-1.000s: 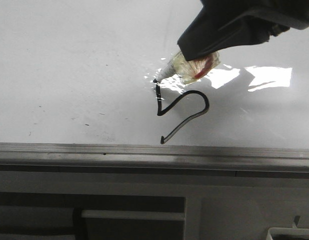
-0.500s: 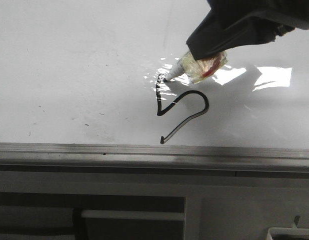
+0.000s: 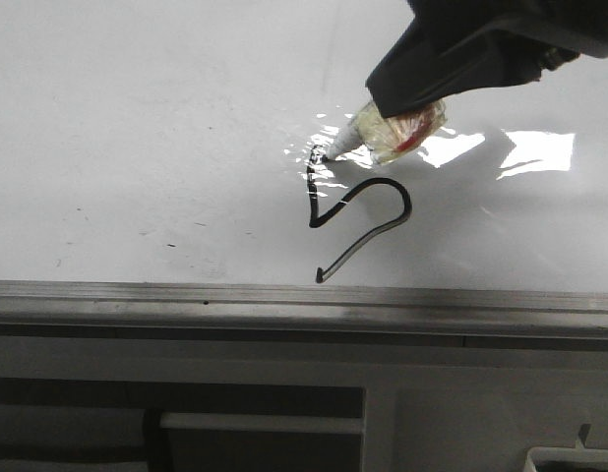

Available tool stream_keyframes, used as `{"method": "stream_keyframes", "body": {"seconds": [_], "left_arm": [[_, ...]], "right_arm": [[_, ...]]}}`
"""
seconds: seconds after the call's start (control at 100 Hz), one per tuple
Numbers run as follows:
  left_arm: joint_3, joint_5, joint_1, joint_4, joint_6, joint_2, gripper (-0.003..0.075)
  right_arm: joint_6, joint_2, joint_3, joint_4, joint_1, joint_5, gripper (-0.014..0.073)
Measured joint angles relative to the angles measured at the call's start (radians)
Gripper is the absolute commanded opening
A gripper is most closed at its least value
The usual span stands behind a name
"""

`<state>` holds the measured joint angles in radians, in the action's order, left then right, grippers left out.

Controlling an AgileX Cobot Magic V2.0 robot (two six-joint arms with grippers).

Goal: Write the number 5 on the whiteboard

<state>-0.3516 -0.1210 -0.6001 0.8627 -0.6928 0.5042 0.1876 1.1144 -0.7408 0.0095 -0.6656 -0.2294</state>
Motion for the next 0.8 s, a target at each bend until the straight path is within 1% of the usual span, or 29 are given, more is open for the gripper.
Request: {"method": "stream_keyframes", "body": {"seconds": [0.37,0.8], "left_arm": [[0.000,0.000,0.000,0.000,0.000,0.000,-0.0020],[0.000,0.000,0.000,0.000,0.000,0.000,-0.0020]], "right_arm": [[0.000,0.027,-0.002,0.024,0.000,0.019,-0.0042],[0.000,0.027,-0.007,0.017,0.000,0.011,-0.0042]]}}
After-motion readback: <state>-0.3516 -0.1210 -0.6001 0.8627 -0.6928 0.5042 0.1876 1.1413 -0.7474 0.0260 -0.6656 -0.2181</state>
